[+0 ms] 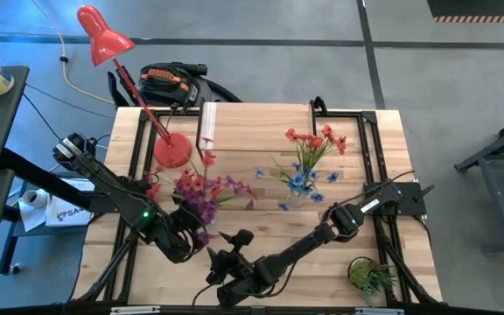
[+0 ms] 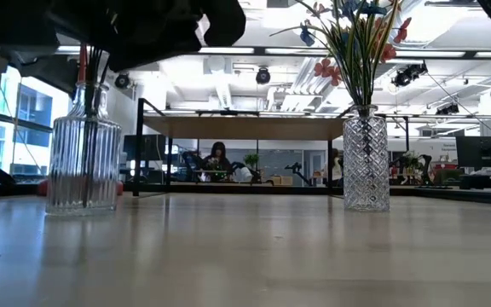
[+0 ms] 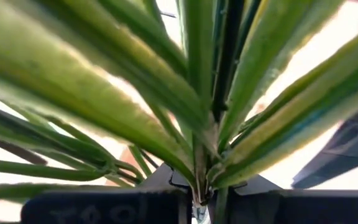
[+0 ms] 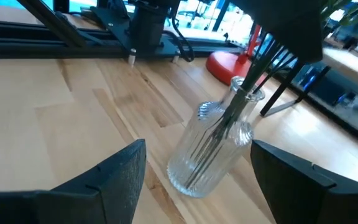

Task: Pick and place flowers into a vace then onto a shelf
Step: Put the purple flowers into the left transparent flower vase

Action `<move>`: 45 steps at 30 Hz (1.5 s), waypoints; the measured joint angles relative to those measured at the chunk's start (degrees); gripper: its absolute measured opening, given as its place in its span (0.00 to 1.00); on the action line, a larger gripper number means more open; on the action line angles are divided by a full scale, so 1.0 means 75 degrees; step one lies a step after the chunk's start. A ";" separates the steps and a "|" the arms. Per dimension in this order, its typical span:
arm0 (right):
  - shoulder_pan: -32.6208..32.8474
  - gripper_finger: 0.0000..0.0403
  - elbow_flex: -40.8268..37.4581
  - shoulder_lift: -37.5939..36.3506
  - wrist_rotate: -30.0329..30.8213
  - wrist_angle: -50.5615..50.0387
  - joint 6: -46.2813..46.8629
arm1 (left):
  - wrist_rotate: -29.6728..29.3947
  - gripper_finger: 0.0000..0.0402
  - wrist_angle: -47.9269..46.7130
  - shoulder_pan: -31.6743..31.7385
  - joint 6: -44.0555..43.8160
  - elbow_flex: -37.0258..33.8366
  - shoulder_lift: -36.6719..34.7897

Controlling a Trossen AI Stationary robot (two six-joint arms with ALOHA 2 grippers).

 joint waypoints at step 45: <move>-0.0547 0.69 0.0007 0.0000 -0.0954 -0.0901 0.0313 | 0.0703 0.48 0.0772 -0.0460 0.0416 -0.0509 -0.0011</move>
